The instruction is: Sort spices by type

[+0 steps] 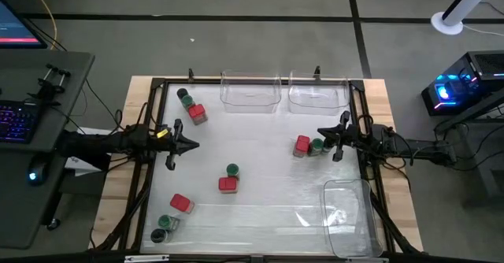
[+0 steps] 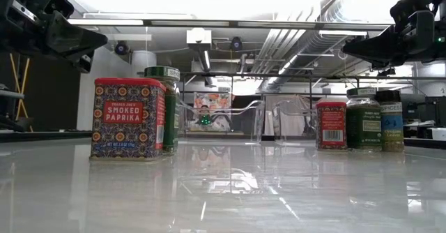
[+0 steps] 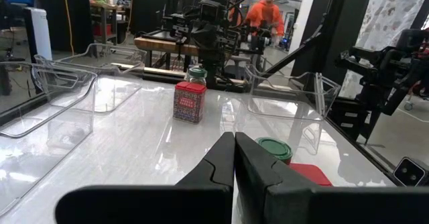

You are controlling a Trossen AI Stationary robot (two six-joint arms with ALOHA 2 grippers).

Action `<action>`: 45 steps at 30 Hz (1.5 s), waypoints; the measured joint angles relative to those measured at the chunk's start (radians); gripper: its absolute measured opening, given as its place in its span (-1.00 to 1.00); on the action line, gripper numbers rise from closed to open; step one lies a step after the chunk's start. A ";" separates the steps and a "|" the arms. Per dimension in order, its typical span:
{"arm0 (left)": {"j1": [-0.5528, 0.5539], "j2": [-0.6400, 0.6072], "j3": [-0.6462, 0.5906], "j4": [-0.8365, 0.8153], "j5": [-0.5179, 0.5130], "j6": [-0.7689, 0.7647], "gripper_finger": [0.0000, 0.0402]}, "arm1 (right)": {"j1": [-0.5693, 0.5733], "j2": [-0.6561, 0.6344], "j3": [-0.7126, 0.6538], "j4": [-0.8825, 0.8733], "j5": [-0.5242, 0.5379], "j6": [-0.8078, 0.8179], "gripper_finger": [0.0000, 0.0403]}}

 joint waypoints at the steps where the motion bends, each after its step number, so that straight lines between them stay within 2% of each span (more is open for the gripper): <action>1: 0.000 0.000 0.000 0.000 0.000 0.000 -1.00 | 0.000 0.000 0.000 0.000 0.000 0.000 -1.00; 31: 0.000 0.000 0.000 0.001 -0.008 0.000 -1.00 | 0.000 0.000 0.000 0.019 0.000 0.001 -1.00; 33: 0.000 0.000 0.000 0.001 -0.008 0.000 -1.00 | 0.000 0.001 0.000 0.108 -0.009 0.085 -1.00; 35: 0.000 0.000 0.000 0.001 -0.009 0.000 -1.00 | 0.000 0.004 0.000 0.296 -0.015 0.281 -1.00; 36: 0.000 0.000 0.000 0.001 -0.009 0.000 -1.00 | 0.000 0.005 0.000 0.398 0.012 0.390 -1.00; 38: 0.000 0.000 0.000 0.001 -0.009 0.000 -1.00 | 0.000 0.019 0.002 0.579 0.130 0.528 -1.00; 40: 0.000 0.000 0.000 0.001 -0.009 0.000 -1.00 | -0.003 0.041 0.021 0.662 0.224 0.561 -1.00; 43: 0.000 0.002 0.000 0.001 -0.009 0.000 -1.00 | -0.012 0.113 0.132 0.617 0.227 0.502 -1.00; 45: 0.000 0.002 0.000 0.001 -0.009 0.000 -1.00 | -0.024 0.182 0.245 0.448 0.227 0.463 -1.00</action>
